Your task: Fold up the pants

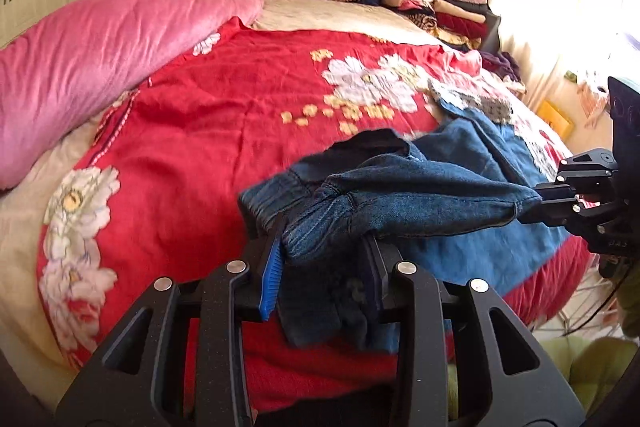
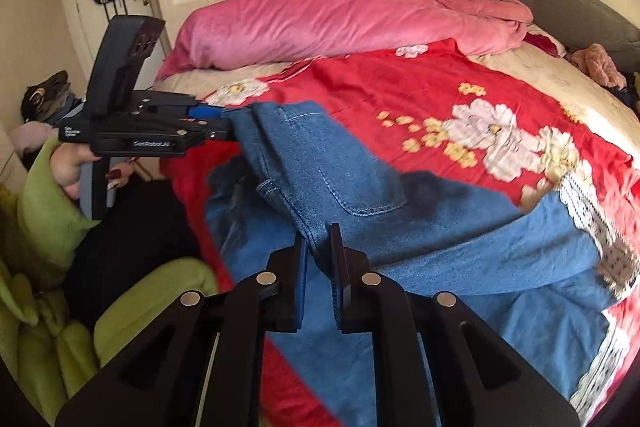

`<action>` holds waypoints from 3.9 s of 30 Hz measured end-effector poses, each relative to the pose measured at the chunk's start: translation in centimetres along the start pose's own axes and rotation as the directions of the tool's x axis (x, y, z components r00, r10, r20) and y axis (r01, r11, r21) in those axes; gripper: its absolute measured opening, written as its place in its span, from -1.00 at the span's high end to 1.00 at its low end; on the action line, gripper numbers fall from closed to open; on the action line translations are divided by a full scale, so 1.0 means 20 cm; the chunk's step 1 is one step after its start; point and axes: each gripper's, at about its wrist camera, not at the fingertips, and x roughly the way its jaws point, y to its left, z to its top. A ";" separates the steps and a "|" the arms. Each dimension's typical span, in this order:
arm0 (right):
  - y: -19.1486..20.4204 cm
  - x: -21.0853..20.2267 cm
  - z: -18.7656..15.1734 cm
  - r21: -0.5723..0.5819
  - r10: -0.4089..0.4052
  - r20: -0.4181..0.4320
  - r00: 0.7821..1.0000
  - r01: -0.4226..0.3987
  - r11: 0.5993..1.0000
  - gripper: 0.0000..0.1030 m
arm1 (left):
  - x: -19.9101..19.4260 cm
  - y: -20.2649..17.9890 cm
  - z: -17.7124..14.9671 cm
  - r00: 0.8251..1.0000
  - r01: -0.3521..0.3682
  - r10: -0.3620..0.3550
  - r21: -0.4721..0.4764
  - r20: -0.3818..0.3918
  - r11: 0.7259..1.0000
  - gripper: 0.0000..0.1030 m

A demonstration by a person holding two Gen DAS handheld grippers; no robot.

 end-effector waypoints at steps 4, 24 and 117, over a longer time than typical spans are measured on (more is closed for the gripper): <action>0.06 0.03 -0.09 -0.019 0.003 -0.036 0.999 -0.004 1.000 0.81 | 0.01 -0.02 -0.10 0.999 -0.002 0.002 0.008 -0.053 1.000 0.48; 0.17 0.19 -0.21 -0.038 0.014 -0.123 0.992 -0.019 0.999 0.73 | -0.12 -0.18 -0.04 1.000 0.006 -0.006 0.030 -0.008 1.000 0.30; -0.81 -0.96 -0.75 0.674 -0.439 -0.047 0.897 0.352 0.649 0.79 | 0.31 -0.93 -0.01 0.961 0.257 -0.219 0.254 -0.169 0.932 1.00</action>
